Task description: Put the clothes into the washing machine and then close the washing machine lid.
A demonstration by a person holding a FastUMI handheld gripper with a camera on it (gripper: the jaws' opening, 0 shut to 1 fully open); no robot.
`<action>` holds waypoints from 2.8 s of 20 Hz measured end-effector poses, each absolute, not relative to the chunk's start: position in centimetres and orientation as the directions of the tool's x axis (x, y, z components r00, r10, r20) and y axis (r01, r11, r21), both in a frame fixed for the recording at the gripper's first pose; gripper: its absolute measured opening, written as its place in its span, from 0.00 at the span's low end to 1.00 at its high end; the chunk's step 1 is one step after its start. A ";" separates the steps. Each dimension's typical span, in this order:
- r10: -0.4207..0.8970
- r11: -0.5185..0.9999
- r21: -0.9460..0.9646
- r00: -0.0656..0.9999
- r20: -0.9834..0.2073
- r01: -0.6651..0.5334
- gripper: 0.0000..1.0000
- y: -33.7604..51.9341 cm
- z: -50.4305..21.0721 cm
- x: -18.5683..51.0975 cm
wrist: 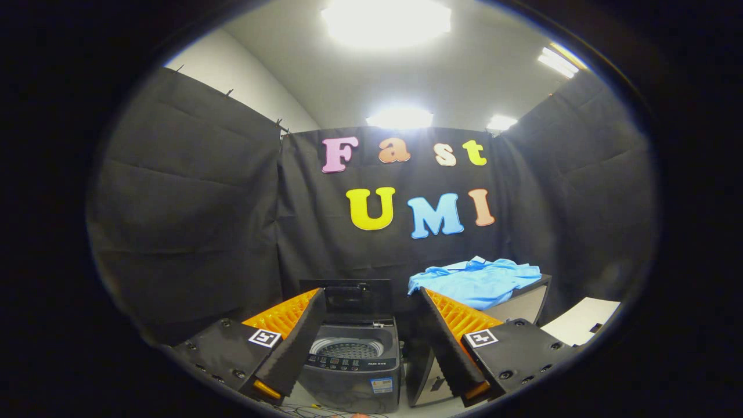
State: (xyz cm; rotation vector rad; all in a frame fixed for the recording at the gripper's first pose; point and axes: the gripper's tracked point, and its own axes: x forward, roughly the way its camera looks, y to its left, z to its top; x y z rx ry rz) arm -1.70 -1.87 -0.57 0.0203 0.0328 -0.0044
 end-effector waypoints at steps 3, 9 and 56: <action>0.009 1.000 0.007 1.000 -0.025 -0.009 0.99 -1.8 -0.3 -1.8; 0.019 1.000 0.006 1.000 -0.012 -0.019 0.99 -2.2 -0.1 -2.3; -0.318 0.947 -0.108 0.833 -0.453 0.303 0.99 -30.4 -9.6 26.6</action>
